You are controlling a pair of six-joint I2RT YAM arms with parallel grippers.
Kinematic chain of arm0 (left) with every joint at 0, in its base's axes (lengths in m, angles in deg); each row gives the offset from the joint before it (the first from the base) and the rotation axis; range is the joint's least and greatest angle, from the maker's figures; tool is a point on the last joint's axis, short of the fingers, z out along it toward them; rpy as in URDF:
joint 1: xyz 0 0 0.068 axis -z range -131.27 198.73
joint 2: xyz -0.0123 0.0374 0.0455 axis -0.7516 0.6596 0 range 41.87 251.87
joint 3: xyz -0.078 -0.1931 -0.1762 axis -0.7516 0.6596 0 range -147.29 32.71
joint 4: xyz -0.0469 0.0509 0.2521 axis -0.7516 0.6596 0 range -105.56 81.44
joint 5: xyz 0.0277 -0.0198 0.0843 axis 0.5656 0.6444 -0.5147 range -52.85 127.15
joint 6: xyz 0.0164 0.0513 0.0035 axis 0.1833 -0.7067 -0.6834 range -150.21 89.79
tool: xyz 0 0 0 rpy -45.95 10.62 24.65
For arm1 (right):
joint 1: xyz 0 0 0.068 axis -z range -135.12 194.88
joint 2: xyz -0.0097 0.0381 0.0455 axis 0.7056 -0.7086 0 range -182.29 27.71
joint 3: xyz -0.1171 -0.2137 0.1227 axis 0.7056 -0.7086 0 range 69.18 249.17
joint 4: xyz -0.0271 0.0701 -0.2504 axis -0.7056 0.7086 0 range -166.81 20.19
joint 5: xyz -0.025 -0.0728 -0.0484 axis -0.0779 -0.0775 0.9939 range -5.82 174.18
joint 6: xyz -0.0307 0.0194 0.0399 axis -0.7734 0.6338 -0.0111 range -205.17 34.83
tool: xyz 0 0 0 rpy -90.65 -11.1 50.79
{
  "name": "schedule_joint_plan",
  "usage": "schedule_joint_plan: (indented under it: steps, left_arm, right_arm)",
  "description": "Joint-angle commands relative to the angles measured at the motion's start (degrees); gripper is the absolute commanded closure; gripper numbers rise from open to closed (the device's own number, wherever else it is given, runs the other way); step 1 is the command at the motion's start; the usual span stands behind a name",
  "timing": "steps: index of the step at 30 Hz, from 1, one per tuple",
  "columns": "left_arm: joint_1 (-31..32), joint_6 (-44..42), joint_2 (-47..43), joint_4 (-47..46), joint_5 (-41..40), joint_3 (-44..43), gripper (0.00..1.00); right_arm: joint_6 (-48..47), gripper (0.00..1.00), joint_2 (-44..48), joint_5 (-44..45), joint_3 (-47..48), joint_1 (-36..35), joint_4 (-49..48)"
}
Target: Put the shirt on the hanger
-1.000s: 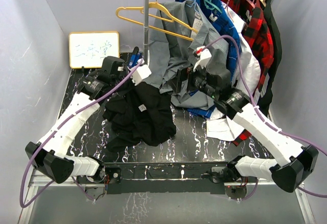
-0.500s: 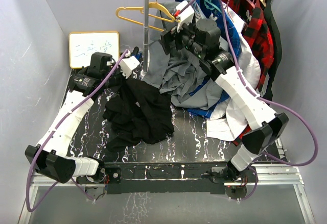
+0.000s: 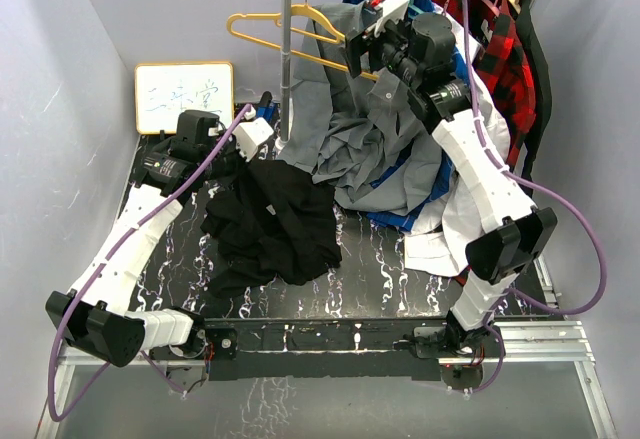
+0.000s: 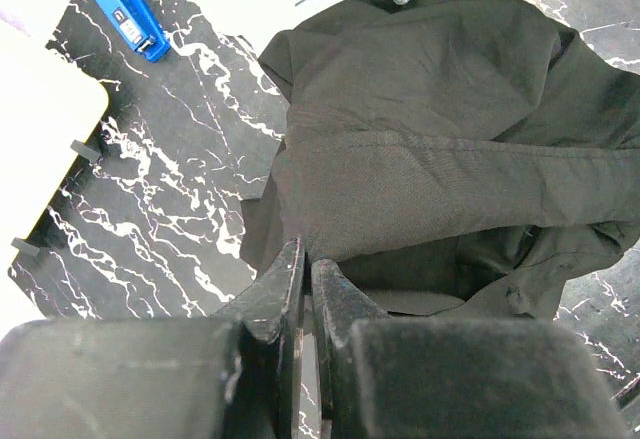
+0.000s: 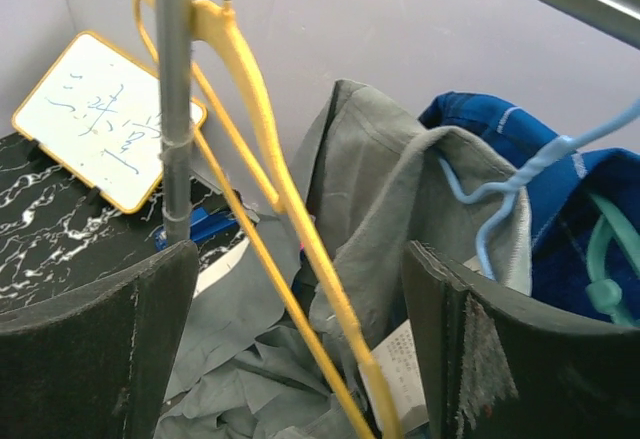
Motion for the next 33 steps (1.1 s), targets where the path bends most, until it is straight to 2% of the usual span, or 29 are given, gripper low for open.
schedule_joint_plan:
  steps: [1,6,11,13,18,22,28,33]
  left_arm:
    - [-0.28,0.00,-2.23,-1.42,0.76,0.47,1.00]
    - [-0.28,-0.17,-2.26,-1.49,0.87,0.93,1.00]
    - [-0.24,-0.76,-2.24,-1.32,0.69,1.52,1.00]
    - [-0.25,-0.76,-2.37,-1.48,0.64,1.65,1.00]
    - [-0.28,-0.79,-2.29,-1.58,0.65,1.81,1.00]
    - [-0.27,-0.73,-2.30,-1.75,0.63,2.01,1.00]
    - [-0.27,-0.73,-2.33,-1.75,0.73,2.19,1.00]
    - [-0.20,-0.55,-2.26,-1.66,0.95,2.10,1.00]
  right_arm:
    - [3.00,0.21,-2.59,-3.13,3.27,1.49,-4.10]
    - [3.78,0.20,-4.38,-3.37,3.55,1.55,-4.21]
    - [5.09,0.24,-5.57,-4.21,3.68,1.53,-4.89]
    - [5.38,0.30,-5.99,-4.17,3.89,1.51,-4.89]
    - [5.95,0.53,-6.56,-4.70,3.75,1.55,-4.77]
    - [6.29,0.57,-6.66,-5.20,3.07,1.52,-4.72]
    - [7.48,0.74,-6.34,-6.79,2.23,1.50,-4.27]
    - [8.72,1.00,-5.82,-7.06,2.02,1.55,-3.71]
